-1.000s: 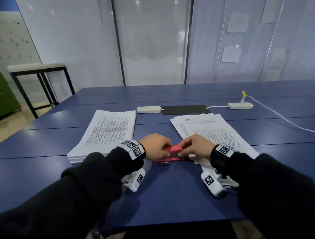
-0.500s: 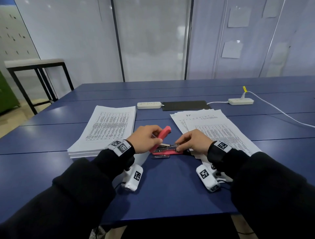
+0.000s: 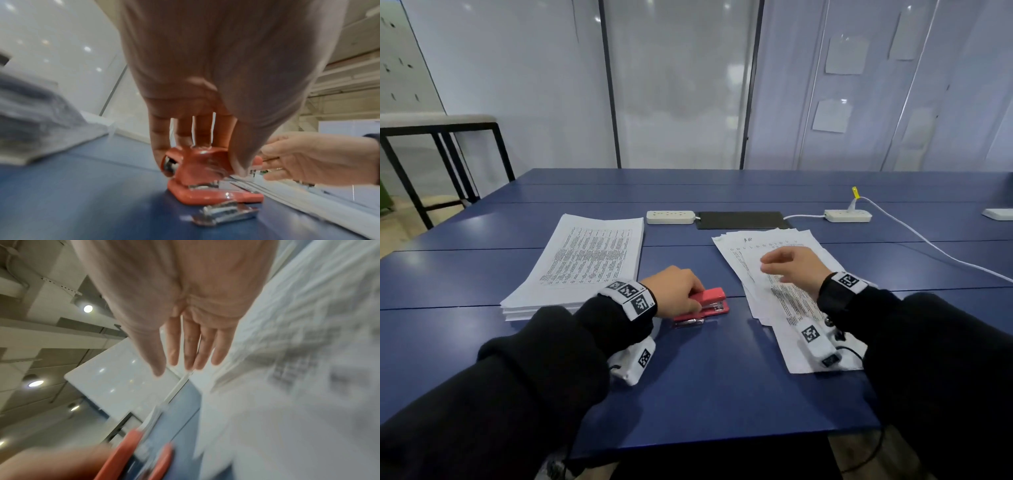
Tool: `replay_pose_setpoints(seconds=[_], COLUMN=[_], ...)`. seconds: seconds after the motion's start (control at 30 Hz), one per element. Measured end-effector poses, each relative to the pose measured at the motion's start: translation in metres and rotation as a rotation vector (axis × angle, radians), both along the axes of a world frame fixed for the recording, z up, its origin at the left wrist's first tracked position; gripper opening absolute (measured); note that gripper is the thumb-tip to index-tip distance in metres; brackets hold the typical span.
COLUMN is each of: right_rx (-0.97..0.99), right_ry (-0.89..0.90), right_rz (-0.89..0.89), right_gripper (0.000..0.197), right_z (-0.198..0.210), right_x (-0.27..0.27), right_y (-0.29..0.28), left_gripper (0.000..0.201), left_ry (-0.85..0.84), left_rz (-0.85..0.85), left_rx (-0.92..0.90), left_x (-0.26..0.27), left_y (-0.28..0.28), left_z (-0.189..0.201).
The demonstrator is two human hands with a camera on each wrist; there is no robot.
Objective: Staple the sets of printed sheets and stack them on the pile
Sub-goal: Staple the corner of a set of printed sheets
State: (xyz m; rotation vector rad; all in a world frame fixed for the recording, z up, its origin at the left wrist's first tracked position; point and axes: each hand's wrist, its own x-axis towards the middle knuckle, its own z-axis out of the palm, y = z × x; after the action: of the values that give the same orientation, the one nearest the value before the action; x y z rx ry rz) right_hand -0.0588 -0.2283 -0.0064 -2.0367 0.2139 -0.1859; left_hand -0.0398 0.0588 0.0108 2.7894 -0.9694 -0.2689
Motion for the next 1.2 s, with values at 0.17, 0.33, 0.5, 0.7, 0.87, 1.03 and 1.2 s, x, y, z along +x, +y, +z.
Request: replay_pose_setpoints(seconds=[0.17, 0.33, 0.5, 0.7, 0.87, 1.03, 1.2], right_rx=[-0.561, -0.710, -0.633, -0.506, -0.632, -0.859, -1.039], right_ry=[0.446, 0.554, 0.390, 0.316, 0.301, 0.249, 0.024], right_rz=[-0.221, -0.209, -0.214, -0.176, 0.138, 0.410, 0.271], right_gripper=[0.073, 0.070, 0.060, 0.050, 0.027, 0.028, 0.073], right_z=[0.009, 0.004, 0.013, 0.025, 0.054, 0.071, 0.048], right_x=[0.008, -0.003, -0.014, -0.014, -0.013, 0.005, 0.012], right_y=[-0.083, -0.110, -0.107, -0.109, -0.087, -0.034, 0.015], left_gripper=[0.021, 0.020, 0.020, 0.034, 0.026, 0.025, 0.024], left_ry=[-0.068, -0.071, -0.064, -0.011, 0.002, 0.002, 0.011], left_rz=[-0.008, -0.017, -0.083, -0.094, -0.077, -0.073, -0.117], left_rx=[0.105, 0.155, 0.209, 0.233, 0.261, 0.285, 0.288], left_x=[-0.001, 0.004, 0.002, -0.002, -0.005, -0.013, -0.026], left_y=[0.004, 0.015, 0.018, 0.021, 0.031, 0.043, 0.057], left_z=[0.004, 0.003, 0.005, 0.006, 0.011, 0.017, 0.021])
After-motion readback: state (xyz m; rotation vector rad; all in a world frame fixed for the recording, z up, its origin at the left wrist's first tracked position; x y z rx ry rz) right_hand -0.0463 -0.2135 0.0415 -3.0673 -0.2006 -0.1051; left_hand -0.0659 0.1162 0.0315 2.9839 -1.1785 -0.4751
